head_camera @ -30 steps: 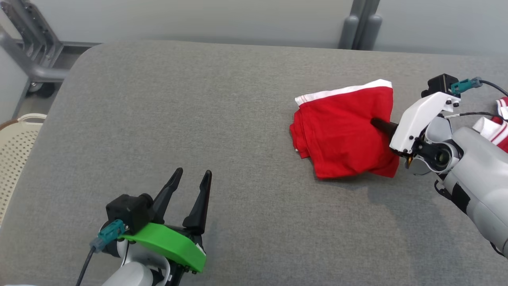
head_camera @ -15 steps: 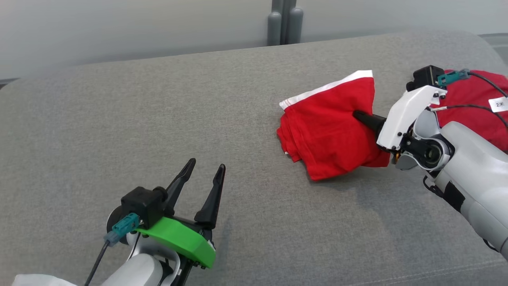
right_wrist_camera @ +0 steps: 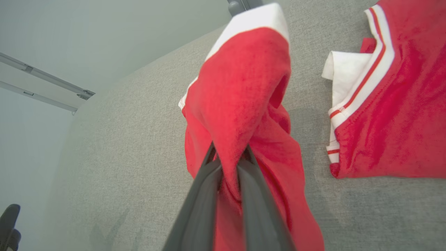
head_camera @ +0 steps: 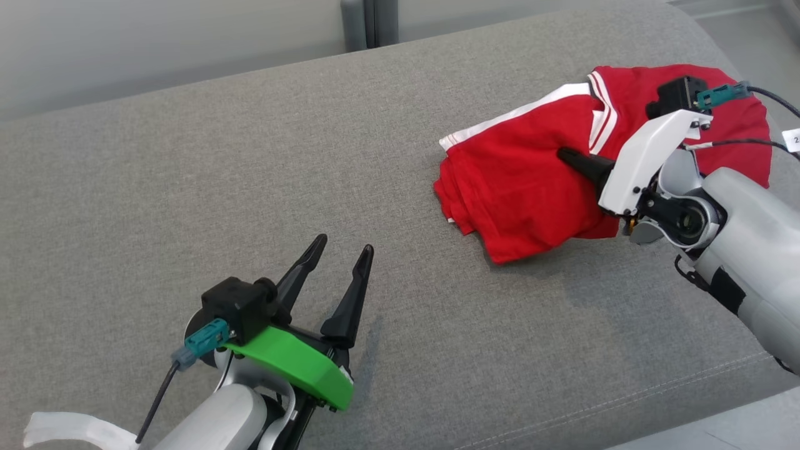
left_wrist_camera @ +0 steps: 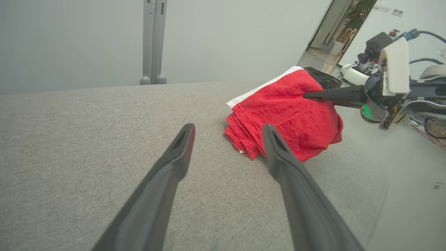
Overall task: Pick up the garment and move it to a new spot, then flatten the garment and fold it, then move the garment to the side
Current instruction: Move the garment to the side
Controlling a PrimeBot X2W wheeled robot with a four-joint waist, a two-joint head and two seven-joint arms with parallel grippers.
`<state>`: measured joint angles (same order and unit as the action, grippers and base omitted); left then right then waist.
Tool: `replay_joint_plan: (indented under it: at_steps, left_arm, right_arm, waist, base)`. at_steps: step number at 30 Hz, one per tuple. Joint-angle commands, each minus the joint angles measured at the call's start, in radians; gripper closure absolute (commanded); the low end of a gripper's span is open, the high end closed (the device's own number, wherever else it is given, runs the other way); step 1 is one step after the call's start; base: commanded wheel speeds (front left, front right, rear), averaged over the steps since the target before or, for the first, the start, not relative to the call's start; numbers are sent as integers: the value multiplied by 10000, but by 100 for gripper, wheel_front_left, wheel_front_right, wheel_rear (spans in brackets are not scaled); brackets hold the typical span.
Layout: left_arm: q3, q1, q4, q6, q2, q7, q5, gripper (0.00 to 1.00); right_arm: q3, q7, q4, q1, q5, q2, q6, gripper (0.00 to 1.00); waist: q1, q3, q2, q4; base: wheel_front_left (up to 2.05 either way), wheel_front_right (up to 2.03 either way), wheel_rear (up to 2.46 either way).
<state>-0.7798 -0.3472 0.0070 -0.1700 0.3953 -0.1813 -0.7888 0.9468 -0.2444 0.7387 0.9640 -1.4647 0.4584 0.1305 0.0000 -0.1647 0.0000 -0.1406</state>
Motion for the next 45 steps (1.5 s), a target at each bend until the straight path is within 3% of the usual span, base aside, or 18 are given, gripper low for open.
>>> replay_joint_plan:
  at_steps: [1,15,26,40,41,42,43,45]
  left_arm:
    - [92,-135,-102,140,-87,12,-229,0]
    - [277,-745,-587,351,152,375,-435,0]
    - [433,-1006,-1037,116,542,648,-305,0]
    - [471,-1245,-1406,-72,804,888,-130,0]
    - [468,-1245,-1408,-79,806,885,-128,0]
    - [462,-1247,-1405,-81,802,879,-128,0]
    - [459,-1247,-1391,-83,797,870,-132,0]
    - [460,-1253,-1352,-80,779,848,-154,0]
  right_arm:
    - [28,95,-53,227,126,181,4,100]
    - [-35,446,-264,1287,486,1629,4,100]
    - [-533,873,-518,1789,135,2707,4,100]
    - [-166,1390,76,2124,990,3781,2,100]
    - [-137,1452,218,2126,1022,3806,2,87]
    - [-120,1514,376,2114,1050,3810,2,16]
    - [-96,1561,563,2102,1082,3806,1,0]
    - [-62,1702,1051,2141,1202,3771,1,0]
  waist:
    - [0,-283,0,-37]
    - [0,-1750,0,367]
    - [0,-2771,0,325]
    - [0,-3527,0,428]
    - [0,-3544,0,444]
    - [0,-3552,0,460]
    - [0,-3550,0,475]
    - [0,-3527,0,497]
  base:
    - [0,0,0]
    - [0,0,0]
    - [0,0,0]
    - [0,0,0]
    - [0,0,0]
    - [0,0,0]
    - [0,0,0]
    - [0,0,0]
